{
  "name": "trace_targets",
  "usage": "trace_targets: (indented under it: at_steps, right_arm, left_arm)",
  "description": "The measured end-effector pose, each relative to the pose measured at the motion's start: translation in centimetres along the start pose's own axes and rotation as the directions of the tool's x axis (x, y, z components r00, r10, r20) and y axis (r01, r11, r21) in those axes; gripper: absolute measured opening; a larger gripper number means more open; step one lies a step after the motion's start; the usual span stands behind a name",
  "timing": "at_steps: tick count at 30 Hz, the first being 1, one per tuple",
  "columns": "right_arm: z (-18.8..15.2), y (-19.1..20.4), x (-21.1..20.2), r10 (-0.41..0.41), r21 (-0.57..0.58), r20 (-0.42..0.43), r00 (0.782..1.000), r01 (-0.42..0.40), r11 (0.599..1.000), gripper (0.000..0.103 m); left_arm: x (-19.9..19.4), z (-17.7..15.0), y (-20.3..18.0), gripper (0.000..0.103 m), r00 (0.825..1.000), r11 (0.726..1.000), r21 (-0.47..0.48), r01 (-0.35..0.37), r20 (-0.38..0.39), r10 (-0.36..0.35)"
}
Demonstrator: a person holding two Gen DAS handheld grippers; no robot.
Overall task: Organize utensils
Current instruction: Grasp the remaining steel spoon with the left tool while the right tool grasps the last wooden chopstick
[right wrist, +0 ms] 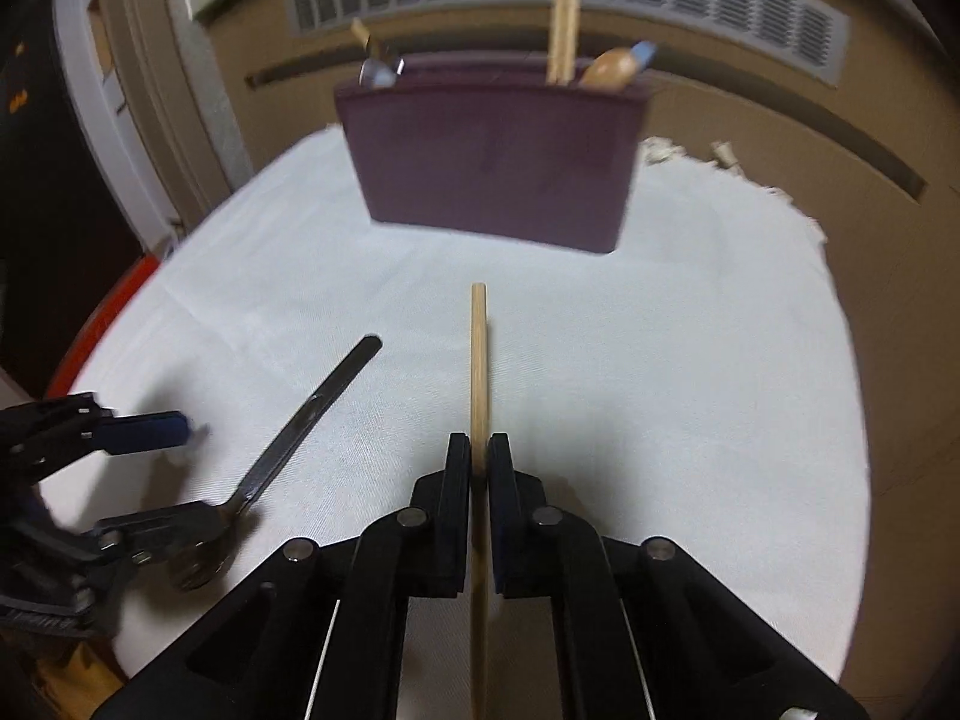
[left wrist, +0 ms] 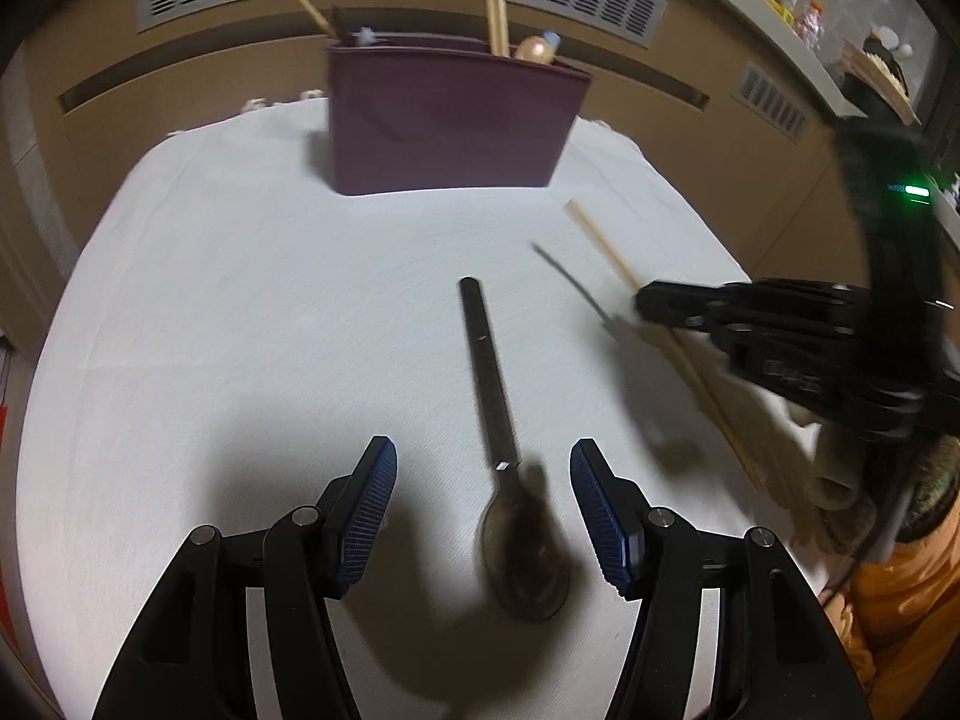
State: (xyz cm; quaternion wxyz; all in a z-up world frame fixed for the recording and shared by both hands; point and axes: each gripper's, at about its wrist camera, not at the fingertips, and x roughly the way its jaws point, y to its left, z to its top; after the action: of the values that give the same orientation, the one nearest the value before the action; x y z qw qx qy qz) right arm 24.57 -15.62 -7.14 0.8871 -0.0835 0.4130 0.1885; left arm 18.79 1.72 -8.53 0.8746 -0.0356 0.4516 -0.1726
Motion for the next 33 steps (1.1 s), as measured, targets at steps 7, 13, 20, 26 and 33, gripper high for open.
trace_targets:
  at_steps: [7,13,20,26,33]
  right_arm:
    - [-1.2,-1.2,-3.6,-0.019,0.025,0.082,0.996,0.017,1.000,0.006]
    - [-1.9,-2.1,-3.6,-0.006,0.052,0.095,0.995,0.001,0.999,0.006]
    - [-2.2,-2.6,-3.5,0.004,0.073,0.098,0.995,-0.011,0.997,0.006]
    - [-2.2,-2.4,-3.9,0.010,0.073,0.109,0.994,-0.018,0.997,0.006]
    - [-2.4,-2.0,-5.5,0.028,0.060,0.134,0.991,-0.036,0.998,0.006]
  left_arm:
    - [3.2,3.7,-2.4,0.047,0.994,0.992,0.116,-0.053,-0.084,0.063]
    - [6.0,6.0,-2.6,0.040,0.979,0.984,0.144,-0.106,-0.158,0.129]
    - [7.1,6.7,-2.1,0.039,0.970,0.982,0.148,-0.113,-0.199,0.142]
    - [7.3,6.7,-2.5,0.034,0.975,0.978,0.171,-0.120,-0.165,0.149]
    - [4.8,5.2,-2.7,0.012,0.992,0.986,0.132,-0.105,-0.060,0.114]
